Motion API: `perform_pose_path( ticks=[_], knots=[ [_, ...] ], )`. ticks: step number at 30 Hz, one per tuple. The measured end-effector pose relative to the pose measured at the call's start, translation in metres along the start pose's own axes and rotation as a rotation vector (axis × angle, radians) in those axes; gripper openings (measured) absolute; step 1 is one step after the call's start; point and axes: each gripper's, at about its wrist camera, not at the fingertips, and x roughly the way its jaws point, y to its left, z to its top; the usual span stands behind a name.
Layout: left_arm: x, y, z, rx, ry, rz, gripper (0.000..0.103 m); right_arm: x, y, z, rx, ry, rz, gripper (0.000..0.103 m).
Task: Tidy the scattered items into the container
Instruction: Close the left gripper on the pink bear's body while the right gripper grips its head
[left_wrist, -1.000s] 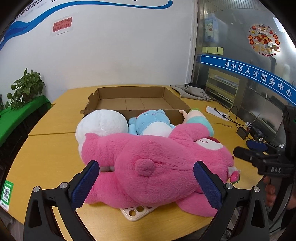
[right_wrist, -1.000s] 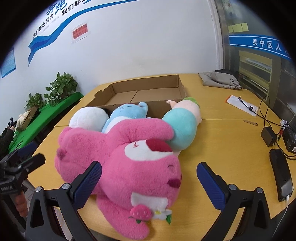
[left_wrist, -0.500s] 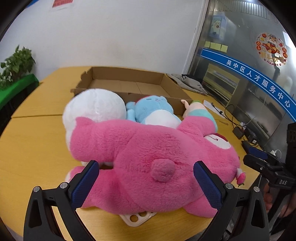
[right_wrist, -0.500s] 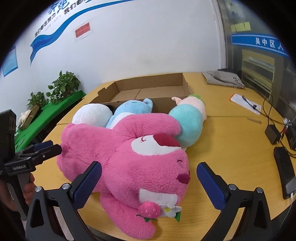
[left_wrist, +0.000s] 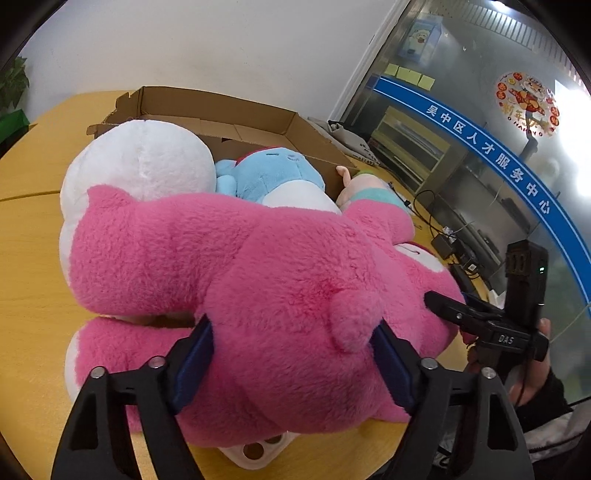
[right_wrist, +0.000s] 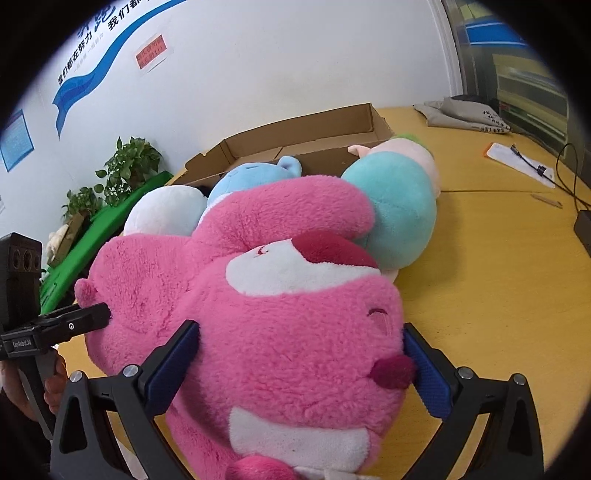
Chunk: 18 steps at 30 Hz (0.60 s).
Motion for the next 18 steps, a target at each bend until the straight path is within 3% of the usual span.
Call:
perform_pose_path(
  ticks=[2,7,11,16,18],
  knots=[
    [-0.002,0.001,-0.001,-0.004,-0.002,-0.011,0.074,0.0,0.001,-0.001,-0.013,0.001,0.001,0.101],
    [-0.01,-0.01,-0.005,0.023,-0.024,0.01,0.063,-0.006,0.01,-0.004,-0.055,-0.014,-0.008,0.084],
    [-0.029,-0.023,-0.01,0.043,-0.041,0.026,0.049,-0.026,0.019,-0.009,-0.106,-0.079,-0.016,0.072],
    [-0.06,-0.046,-0.017,0.09,-0.087,0.016,0.04,-0.05,0.026,-0.011,-0.112,-0.127,-0.012,0.07],
    [-0.069,-0.052,-0.016,0.11,-0.108,0.003,0.026,-0.058,0.029,-0.01,-0.109,-0.139,-0.012,0.07]
  ],
)
